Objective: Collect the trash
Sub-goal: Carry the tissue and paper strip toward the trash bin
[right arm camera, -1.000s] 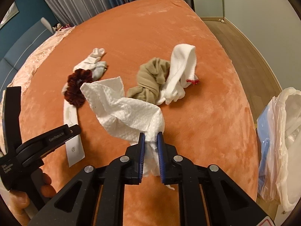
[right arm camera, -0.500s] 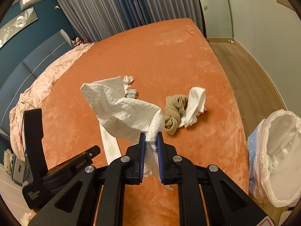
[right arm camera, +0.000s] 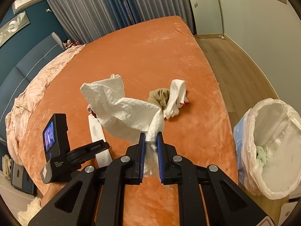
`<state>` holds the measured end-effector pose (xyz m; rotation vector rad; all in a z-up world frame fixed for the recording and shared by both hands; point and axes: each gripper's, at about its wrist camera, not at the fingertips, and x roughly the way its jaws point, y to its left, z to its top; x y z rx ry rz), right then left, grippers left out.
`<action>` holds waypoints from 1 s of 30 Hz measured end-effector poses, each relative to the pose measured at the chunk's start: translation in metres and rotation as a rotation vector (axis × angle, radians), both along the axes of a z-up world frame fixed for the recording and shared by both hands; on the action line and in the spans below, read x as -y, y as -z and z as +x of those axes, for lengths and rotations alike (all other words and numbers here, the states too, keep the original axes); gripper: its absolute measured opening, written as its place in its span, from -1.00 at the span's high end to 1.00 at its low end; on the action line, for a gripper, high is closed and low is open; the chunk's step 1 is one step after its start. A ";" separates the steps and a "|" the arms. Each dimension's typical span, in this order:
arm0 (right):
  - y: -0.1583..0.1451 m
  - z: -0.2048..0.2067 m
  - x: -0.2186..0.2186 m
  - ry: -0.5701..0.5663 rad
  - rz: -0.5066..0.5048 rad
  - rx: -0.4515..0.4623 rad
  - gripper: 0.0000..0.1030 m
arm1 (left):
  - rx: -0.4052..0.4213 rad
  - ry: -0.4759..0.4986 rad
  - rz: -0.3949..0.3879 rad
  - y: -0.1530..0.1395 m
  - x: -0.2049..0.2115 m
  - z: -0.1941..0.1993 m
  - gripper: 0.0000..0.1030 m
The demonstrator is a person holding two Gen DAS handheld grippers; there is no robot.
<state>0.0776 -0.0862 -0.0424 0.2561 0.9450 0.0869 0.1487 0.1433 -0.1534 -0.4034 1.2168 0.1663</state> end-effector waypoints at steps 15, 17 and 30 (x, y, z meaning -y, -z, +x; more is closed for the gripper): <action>0.010 -0.005 -0.004 -0.015 0.026 -0.022 0.77 | 0.072 0.115 -0.034 -0.031 0.022 -0.038 0.95; 0.008 -0.009 -0.003 -0.014 0.025 -0.016 0.77 | 0.088 0.138 -0.019 -0.041 0.030 -0.045 0.96; -0.039 -0.028 0.030 0.045 0.037 0.093 0.77 | 0.309 0.271 0.032 -0.140 0.088 -0.080 0.99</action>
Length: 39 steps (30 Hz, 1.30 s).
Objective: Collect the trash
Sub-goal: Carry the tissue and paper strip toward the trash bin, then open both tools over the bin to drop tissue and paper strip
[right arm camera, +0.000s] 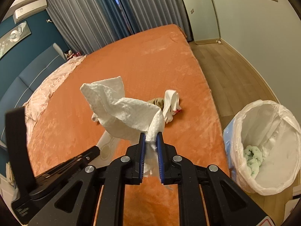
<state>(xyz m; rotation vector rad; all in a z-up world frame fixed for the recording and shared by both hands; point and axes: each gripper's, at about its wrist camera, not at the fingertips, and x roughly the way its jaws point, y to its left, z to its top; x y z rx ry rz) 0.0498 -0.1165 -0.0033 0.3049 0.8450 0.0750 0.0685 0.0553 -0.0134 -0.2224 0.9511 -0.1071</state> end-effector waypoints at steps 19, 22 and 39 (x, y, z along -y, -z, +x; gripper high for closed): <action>-0.053 -0.036 0.142 0.246 -0.036 0.112 0.77 | 0.170 0.346 -0.017 -0.079 0.170 -0.003 0.99; -0.049 -0.045 0.162 0.288 -0.036 0.103 0.77 | 0.162 0.401 -0.024 -0.076 0.196 -0.006 0.99; -0.002 -0.081 0.231 0.442 -0.013 0.004 0.77 | 0.072 0.575 -0.026 -0.035 0.285 -0.016 0.98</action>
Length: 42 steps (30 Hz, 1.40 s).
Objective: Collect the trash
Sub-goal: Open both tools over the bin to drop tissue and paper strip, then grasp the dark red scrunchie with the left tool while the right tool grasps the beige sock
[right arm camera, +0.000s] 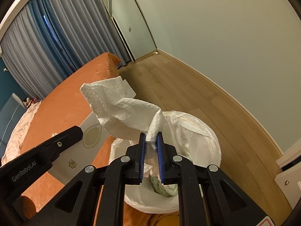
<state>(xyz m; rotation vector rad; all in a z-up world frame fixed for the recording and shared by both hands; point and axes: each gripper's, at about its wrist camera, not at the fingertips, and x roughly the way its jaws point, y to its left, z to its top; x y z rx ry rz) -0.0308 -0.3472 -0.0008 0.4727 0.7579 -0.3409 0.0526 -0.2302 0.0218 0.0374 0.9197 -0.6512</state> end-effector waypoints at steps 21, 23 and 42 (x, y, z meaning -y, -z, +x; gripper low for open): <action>-0.009 0.010 -0.025 0.001 -0.047 0.005 0.08 | -0.051 -0.118 -0.029 0.000 -0.046 0.020 0.44; -0.011 0.014 -0.032 -0.016 -0.052 0.007 0.06 | -0.047 -0.133 -0.027 -0.001 -0.054 0.022 0.44; -0.007 0.069 -0.144 -0.228 -0.067 -0.012 -0.12 | -0.049 -0.428 0.022 0.022 -0.203 0.056 0.09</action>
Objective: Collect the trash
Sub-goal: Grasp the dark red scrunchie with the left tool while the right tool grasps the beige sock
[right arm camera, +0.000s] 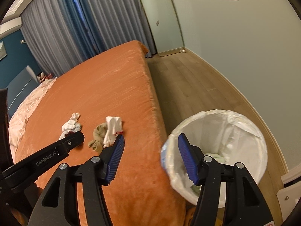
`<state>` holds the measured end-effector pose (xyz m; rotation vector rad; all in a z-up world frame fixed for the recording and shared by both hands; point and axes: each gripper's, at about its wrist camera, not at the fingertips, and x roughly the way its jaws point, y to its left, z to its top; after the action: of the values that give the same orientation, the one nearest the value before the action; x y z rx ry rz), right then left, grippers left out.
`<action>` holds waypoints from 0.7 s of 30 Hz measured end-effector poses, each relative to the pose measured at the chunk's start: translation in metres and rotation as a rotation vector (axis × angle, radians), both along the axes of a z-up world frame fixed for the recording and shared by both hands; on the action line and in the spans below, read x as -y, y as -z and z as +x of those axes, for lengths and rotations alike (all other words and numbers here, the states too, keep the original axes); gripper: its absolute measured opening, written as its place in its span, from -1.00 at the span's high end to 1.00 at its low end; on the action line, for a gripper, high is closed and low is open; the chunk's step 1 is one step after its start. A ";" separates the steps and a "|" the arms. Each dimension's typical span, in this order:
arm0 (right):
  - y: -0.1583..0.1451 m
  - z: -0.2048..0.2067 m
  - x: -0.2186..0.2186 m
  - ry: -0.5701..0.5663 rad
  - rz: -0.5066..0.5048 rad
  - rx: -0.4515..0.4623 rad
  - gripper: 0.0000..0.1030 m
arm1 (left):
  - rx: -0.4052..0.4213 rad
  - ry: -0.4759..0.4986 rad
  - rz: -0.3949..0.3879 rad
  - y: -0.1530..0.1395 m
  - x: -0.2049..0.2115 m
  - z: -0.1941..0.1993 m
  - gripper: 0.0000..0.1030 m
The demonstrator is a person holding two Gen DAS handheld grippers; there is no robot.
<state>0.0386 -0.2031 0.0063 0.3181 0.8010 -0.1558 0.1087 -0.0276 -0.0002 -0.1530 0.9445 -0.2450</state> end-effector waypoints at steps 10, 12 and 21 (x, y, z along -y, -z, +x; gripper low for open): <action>0.028 0.046 -0.082 -0.149 -0.008 -0.054 -0.12 | -0.055 -0.214 0.062 0.034 -0.103 0.032 -0.10; 0.036 0.056 -0.097 -0.177 -0.007 -0.065 -0.12 | -0.072 -0.243 0.080 0.042 -0.119 0.038 -0.10; 0.075 0.105 -0.151 -0.259 -0.016 -0.125 -0.12 | -0.156 -0.353 0.104 0.081 -0.165 0.085 -0.10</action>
<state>0.1438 -0.0521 -0.0689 0.1877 0.9562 0.0618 0.1932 0.1377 -0.0814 -0.2421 1.0644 0.1435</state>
